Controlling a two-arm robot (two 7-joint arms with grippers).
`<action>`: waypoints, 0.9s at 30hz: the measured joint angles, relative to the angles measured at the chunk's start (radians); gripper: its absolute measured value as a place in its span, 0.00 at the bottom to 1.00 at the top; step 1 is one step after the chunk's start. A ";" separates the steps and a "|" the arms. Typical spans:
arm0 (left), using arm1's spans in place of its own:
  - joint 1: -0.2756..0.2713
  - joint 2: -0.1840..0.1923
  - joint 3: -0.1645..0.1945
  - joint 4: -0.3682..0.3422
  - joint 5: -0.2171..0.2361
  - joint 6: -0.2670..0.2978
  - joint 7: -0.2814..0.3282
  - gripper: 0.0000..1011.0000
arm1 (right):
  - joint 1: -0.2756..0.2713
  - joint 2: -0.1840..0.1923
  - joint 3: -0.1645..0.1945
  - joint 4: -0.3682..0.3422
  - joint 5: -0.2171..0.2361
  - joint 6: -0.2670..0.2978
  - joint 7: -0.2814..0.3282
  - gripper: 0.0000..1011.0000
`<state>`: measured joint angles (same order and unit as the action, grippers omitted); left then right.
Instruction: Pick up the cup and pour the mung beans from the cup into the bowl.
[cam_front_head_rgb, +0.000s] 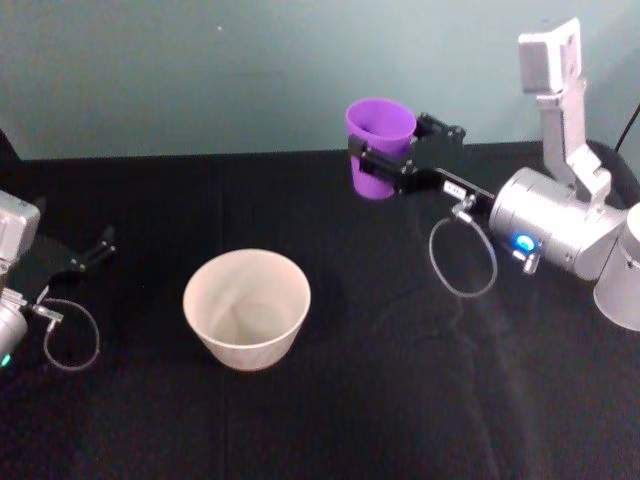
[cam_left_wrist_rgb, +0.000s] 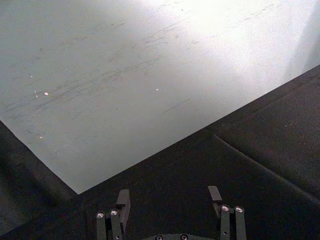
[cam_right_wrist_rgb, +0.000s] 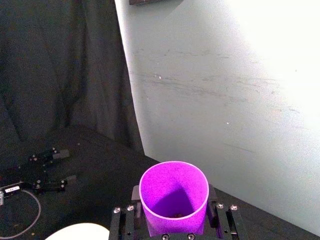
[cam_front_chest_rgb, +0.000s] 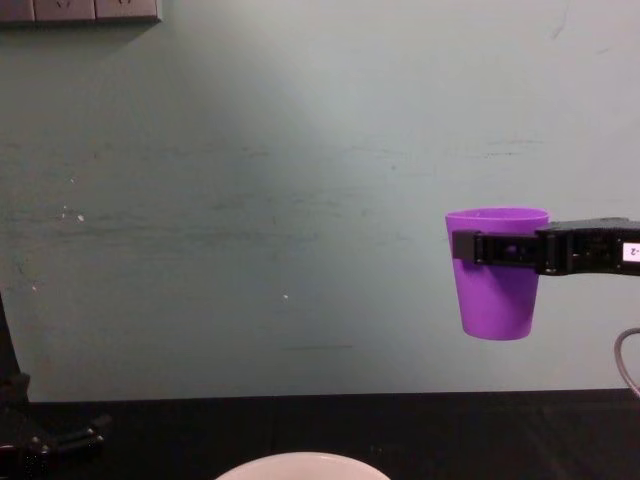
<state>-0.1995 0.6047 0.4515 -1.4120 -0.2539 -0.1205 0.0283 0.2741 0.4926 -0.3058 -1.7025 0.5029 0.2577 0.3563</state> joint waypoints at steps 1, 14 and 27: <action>0.000 0.000 0.000 0.000 0.000 0.000 0.000 1.00 | 0.000 -0.001 0.000 0.000 0.000 0.000 0.000 0.73; 0.000 0.000 0.000 0.000 0.000 0.000 0.000 1.00 | -0.004 -0.005 0.001 0.006 0.000 -0.004 0.001 0.73; 0.000 0.000 0.000 0.000 0.000 0.000 0.000 1.00 | -0.005 -0.006 0.003 0.007 0.000 -0.006 0.003 0.73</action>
<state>-0.1995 0.6047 0.4514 -1.4120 -0.2539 -0.1206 0.0283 0.2694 0.4865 -0.3032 -1.6951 0.5032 0.2516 0.3598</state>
